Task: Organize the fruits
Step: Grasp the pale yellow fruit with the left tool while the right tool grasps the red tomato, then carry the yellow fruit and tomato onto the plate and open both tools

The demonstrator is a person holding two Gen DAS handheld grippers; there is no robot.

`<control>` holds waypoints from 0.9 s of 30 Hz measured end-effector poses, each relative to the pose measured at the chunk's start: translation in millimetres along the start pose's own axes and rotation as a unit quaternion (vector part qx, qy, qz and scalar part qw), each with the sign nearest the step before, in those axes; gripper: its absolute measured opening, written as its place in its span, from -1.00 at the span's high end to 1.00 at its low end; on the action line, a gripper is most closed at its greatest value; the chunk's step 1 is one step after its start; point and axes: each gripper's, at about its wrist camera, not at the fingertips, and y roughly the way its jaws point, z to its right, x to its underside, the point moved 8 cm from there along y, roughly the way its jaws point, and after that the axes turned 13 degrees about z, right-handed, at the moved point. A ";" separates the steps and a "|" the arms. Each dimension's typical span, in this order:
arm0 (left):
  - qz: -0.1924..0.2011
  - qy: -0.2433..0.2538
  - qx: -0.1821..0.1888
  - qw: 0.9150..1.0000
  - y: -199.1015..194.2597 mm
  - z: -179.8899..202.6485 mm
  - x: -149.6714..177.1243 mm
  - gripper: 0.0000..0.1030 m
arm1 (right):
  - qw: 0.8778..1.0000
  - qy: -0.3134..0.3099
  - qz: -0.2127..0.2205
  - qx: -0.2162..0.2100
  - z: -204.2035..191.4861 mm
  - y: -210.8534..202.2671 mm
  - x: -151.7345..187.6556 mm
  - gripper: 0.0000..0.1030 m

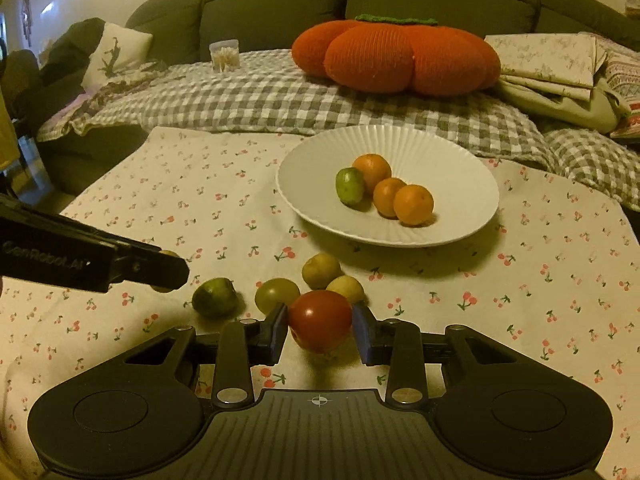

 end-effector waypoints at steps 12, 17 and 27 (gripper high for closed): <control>0.043 0.020 -0.010 0.999 11.9 7.6 -26.9 0.56 | 0.999 0.012 0.028 0.017 14.8 -4.5 -20.2 0.34; 0.058 0.036 -0.017 0.998 21.0 10.1 -36.6 0.56 | 0.999 0.024 0.039 0.027 26.0 -3.8 -28.4 0.34; 0.073 0.059 -0.021 0.995 39.9 16.3 -49.5 0.55 | 0.996 0.049 0.054 0.042 45.9 -2.5 -39.4 0.34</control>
